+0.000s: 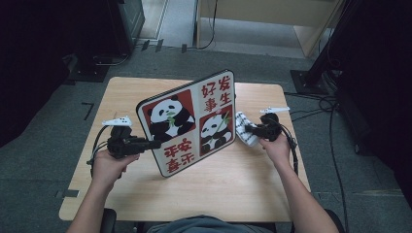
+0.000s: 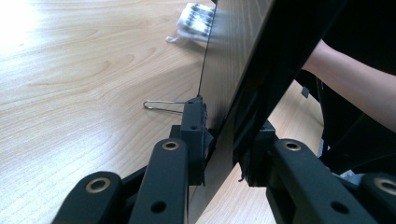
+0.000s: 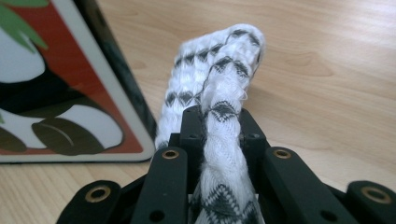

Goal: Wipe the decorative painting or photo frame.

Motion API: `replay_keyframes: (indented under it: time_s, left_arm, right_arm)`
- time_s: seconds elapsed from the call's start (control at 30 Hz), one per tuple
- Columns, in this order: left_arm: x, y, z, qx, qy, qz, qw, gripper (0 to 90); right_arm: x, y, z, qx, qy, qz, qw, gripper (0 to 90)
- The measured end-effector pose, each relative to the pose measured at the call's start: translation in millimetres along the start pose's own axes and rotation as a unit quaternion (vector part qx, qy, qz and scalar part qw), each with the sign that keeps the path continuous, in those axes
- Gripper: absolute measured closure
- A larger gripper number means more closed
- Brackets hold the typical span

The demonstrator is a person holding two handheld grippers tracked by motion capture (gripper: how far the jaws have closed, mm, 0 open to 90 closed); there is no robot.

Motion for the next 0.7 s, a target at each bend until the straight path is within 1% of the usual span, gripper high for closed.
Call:
replay_keyframes:
  time_s: [0.17,0.3,0.4,0.53,0.7]
  left_arm:
    - [0.3,0.2,0.7,-0.001,-0.001,0.002,1.0,75.0]
    - [0.4,0.1,0.7,-0.001,-0.001,0.003,1.0,74.8]
    - [0.8,0.3,1.2,-0.004,-0.002,0.003,1.0,74.6]
    - [1.5,0.3,1.9,-0.001,0.001,0.006,1.0,74.4]
    - [1.6,0.1,0.9,-0.002,-0.001,0.01,0.9999,74.0]
  right_arm:
    - [-4.2,-9.5,8.8,0.014,-0.013,-0.006,0.9998,78.4]
    - [-5.4,-19.1,17.1,0.016,-0.022,-0.018,0.9995,78.4]
    - [-5.5,-28.3,23.4,0.019,-0.028,-0.031,0.9989,78.4]
    - [-4.3,-39.8,27.6,0.023,-0.031,-0.047,0.9981,78.3]
    - [-2.4,-54.3,31.9,0.026,-0.036,-0.071,0.9965,77.8]
Point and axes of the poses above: each handheld gripper's, and its own axes: x roughly forward along the jaws, z roughly out of its top, y roughly to its left, the point moved 9 cm from there along x, roughly forward along the jaws, and after that the axes turned 10 degrees about x, right-handed, at the moved point
